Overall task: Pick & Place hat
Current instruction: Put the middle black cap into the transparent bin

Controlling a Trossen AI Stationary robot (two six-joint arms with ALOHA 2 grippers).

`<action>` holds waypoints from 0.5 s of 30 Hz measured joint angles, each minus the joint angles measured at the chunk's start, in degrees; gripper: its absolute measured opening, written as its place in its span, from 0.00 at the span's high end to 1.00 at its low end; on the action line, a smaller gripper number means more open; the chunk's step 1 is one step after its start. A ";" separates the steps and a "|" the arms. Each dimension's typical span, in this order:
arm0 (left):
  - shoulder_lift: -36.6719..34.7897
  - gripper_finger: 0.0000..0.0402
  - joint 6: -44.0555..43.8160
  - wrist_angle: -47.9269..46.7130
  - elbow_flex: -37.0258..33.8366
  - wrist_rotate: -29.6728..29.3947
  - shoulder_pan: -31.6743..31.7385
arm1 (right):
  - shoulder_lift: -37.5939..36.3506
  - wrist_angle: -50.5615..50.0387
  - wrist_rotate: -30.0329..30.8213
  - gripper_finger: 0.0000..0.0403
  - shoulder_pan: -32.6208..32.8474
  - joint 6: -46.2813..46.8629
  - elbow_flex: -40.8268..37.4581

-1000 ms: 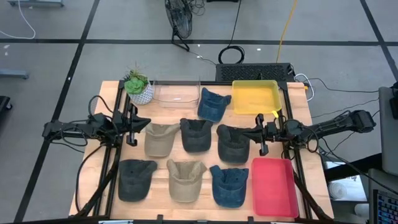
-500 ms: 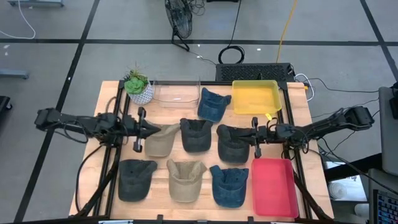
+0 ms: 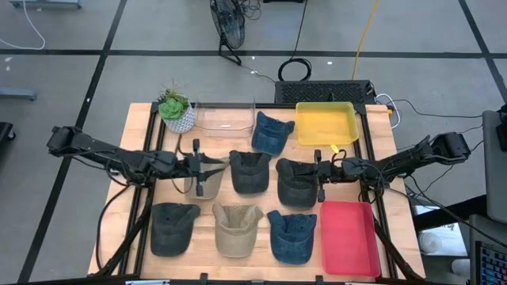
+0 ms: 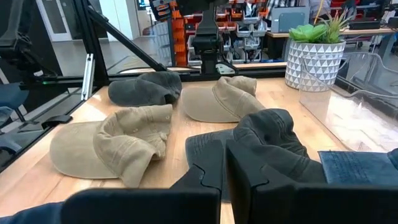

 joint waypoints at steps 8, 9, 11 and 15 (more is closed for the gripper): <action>8.23 0.60 -5.34 0.72 3.38 1.26 3.19 | 0.37 1.40 0.04 1.00 0.00 -1.15 0.04; 9.45 0.60 -6.52 -0.46 4.27 2.70 3.96 | 0.37 1.37 0.04 1.00 0.00 -1.14 0.04; 12.09 0.59 -8.69 -2.34 6.12 5.54 5.56 | 0.37 0.98 0.26 1.00 0.00 -1.14 0.04; 17.98 0.59 -10.53 -3.94 9.91 9.26 7.63 | 0.37 -0.33 1.85 1.00 -0.04 -1.27 0.09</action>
